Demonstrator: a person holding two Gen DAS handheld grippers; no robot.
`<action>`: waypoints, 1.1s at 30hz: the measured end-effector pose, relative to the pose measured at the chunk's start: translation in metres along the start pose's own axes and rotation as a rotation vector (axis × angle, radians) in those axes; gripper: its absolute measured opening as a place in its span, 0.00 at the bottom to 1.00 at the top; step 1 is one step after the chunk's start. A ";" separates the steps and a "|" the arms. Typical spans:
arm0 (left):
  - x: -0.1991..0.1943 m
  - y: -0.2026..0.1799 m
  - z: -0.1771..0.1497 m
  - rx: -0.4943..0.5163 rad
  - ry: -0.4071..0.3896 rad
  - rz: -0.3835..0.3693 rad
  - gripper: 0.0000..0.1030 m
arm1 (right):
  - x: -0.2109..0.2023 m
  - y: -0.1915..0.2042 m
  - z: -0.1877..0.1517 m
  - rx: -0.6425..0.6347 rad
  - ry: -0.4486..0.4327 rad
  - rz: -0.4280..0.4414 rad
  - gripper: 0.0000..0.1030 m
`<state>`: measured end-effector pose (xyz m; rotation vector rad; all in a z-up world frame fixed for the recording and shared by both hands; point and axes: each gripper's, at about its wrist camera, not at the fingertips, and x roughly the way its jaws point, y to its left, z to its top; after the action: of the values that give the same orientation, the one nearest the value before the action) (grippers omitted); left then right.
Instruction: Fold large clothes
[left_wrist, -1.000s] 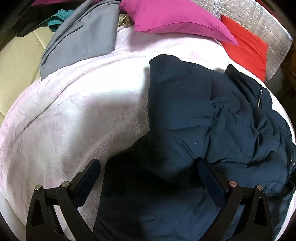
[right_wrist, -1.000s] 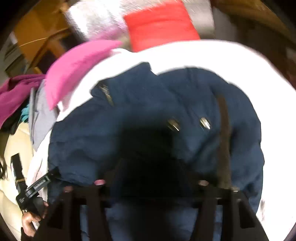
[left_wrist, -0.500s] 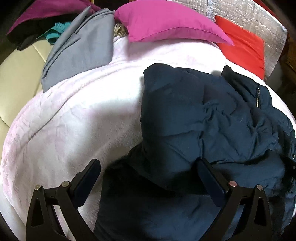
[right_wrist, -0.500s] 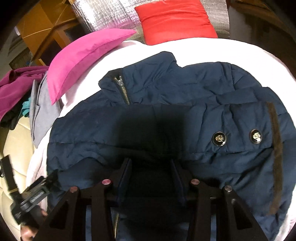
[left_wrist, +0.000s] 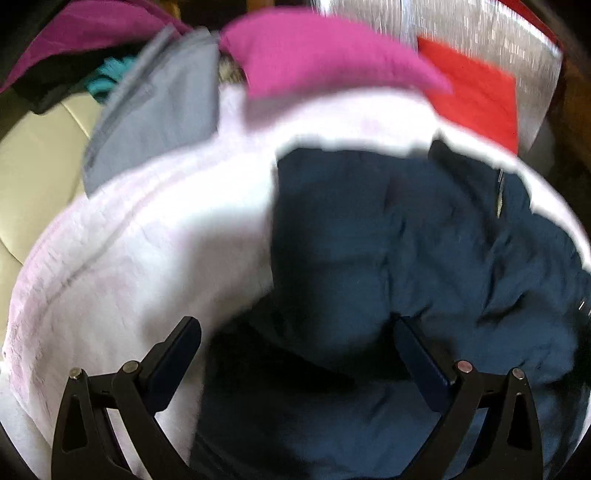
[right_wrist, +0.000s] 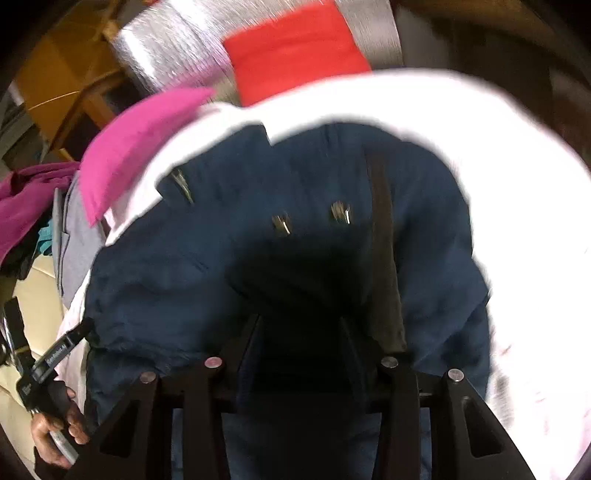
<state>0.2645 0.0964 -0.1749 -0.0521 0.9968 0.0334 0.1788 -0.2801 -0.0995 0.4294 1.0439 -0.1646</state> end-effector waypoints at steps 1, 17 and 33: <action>0.003 0.001 -0.001 -0.004 0.006 -0.008 1.00 | 0.000 0.003 0.000 -0.009 -0.005 -0.009 0.44; -0.002 0.006 0.003 -0.016 0.008 -0.011 1.00 | -0.007 -0.012 -0.001 0.015 -0.003 -0.027 0.45; -0.013 0.003 0.007 -0.008 -0.034 -0.002 1.00 | -0.026 -0.035 -0.009 0.057 -0.006 0.000 0.45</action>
<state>0.2631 0.0998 -0.1599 -0.0599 0.9627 0.0365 0.1465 -0.3101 -0.0900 0.4802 1.0347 -0.1958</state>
